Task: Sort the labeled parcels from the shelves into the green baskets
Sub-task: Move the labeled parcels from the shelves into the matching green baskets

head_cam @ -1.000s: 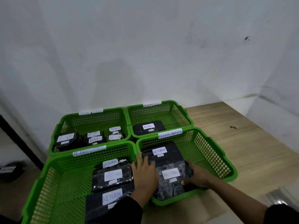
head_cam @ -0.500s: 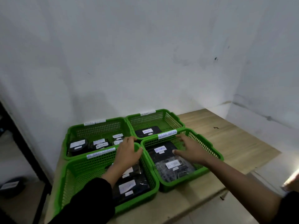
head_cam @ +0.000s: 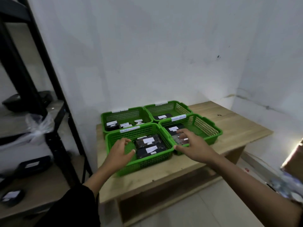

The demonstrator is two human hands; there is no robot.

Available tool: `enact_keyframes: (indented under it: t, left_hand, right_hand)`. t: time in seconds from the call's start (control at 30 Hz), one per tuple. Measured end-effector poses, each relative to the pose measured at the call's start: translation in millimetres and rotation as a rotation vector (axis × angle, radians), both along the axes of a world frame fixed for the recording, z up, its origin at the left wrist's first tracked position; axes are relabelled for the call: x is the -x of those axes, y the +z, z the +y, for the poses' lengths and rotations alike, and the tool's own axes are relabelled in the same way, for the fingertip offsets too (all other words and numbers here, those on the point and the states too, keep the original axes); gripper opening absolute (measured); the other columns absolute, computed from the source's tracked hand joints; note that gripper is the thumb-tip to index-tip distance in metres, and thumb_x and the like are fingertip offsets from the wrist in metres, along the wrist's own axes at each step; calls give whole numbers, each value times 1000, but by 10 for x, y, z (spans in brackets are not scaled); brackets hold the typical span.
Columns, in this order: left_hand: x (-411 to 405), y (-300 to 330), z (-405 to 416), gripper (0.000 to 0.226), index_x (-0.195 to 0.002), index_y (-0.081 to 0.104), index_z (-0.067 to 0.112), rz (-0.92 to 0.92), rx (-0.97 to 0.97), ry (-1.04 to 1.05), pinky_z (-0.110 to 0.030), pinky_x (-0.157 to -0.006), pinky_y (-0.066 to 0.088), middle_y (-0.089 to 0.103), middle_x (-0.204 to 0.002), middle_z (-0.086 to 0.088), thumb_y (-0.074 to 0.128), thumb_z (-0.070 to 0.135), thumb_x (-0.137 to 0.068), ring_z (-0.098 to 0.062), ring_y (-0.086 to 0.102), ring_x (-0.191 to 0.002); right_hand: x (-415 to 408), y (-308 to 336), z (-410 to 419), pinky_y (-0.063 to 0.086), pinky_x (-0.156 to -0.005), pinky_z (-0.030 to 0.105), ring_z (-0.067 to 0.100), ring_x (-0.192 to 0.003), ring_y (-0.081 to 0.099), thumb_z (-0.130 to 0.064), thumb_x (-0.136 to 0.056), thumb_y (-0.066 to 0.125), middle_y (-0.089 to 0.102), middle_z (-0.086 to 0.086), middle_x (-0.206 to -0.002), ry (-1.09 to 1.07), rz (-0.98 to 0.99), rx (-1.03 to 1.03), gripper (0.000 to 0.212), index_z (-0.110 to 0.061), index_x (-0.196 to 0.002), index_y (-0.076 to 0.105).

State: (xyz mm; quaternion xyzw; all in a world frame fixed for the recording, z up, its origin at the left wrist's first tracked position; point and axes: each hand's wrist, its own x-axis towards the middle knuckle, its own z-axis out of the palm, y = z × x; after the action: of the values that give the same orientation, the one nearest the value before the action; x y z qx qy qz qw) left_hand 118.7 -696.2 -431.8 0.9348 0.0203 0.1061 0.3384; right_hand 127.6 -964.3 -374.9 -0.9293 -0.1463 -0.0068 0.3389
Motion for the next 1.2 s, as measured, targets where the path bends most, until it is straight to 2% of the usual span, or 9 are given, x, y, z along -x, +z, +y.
enact_keyframes:
  t: [0.17, 0.33, 0.43, 0.7, 0.8, 0.87, 0.97, 1.07, 1.2]
  left_hand:
    - [530, 101, 399, 38, -120, 50, 12, -43, 35, 16, -30, -88, 42, 53, -118, -6, 63, 23, -86, -23, 54, -109]
    - [1075, 156, 1068, 37, -119, 51, 10, -51, 58, 34, -22, -81, 36, 53, -117, -6, 63, 20, -86, -17, 53, -101]
    - [1502, 163, 1683, 36, -120, 50, 15, -13, 42, 67, -22, -85, 37, 54, -119, -2, 61, 25, -87, -13, 51, -104]
    - [2676, 85, 3433, 38, -124, 48, 18, 78, 4, 215, -25, -90, 42, 53, -120, 0, 58, 30, -89, -14, 52, -111]
    - [3089, -1, 4004, 36, -122, 49, 17, 98, 22, 323, -24, -83, 41, 56, -113, 2, 59, 26, -88, -14, 54, -103]
    - [3289, -72, 4309, 34, -118, 51, 15, 111, 10, 380, -23, -81, 37, 58, -110, 0, 61, 24, -87, -16, 56, -103]
    - [3474, -204, 4688, 33, -117, 52, 11, 132, 17, 429, -23, -86, 39, 60, -115, -2, 62, 21, -87, -18, 57, -106]
    - [3543, -343, 4932, 33, -117, 51, 11, 183, 96, 485, -19, -83, 39, 55, -109, 0, 62, 19, -87, -15, 55, -96]
    - [3415, -566, 5194, 35, -117, 51, 11, 240, 202, 531, -23, -83, 43, 55, -106, -5, 63, 19, -86, -19, 57, -97]
  right_hand:
    - [412, 145, 373, 48, -93, 34, 20, -114, 56, -32, -84, 69, 56, 5, -127, 8, -6, 12, 54, -20, -131, 45]
    - [783, 201, 1124, 45, -88, 27, 12, -103, 55, -32, -85, 67, 58, 3, -124, 70, -5, -4, 48, -19, -128, 49]
    - [1009, 138, 1814, 46, -92, 31, 18, -110, 57, -29, -85, 68, 59, 3, -121, 99, 27, -57, 46, -18, -126, 50]
    - [1688, -270, 3780, 49, -93, 37, 19, -100, 61, -21, -79, 73, 61, 1, -104, 237, 78, -159, 41, -14, -116, 57]
    - [1898, -404, 4358, 48, -89, 28, 15, -104, 60, -30, -82, 70, 60, -3, -106, 333, 143, -104, 41, -19, -119, 55]
    - [2001, -460, 4632, 47, -91, 28, 14, -105, 58, -33, -84, 68, 59, -4, -108, 370, 180, -70, 41, -22, -120, 53]
    - [2076, -550, 4972, 47, -94, 31, 14, -102, 59, -32, -84, 67, 60, -2, -109, 408, 223, -32, 41, -21, -121, 52]
    - [2042, -663, 5227, 47, -89, 26, 12, -98, 58, -30, -85, 68, 59, -1, -108, 431, 282, -26, 40, -20, -121, 52]
    - [1848, -867, 5565, 48, -91, 28, 13, -99, 60, -32, -84, 68, 61, -1, -108, 448, 333, 9, 41, -22, -120, 53]
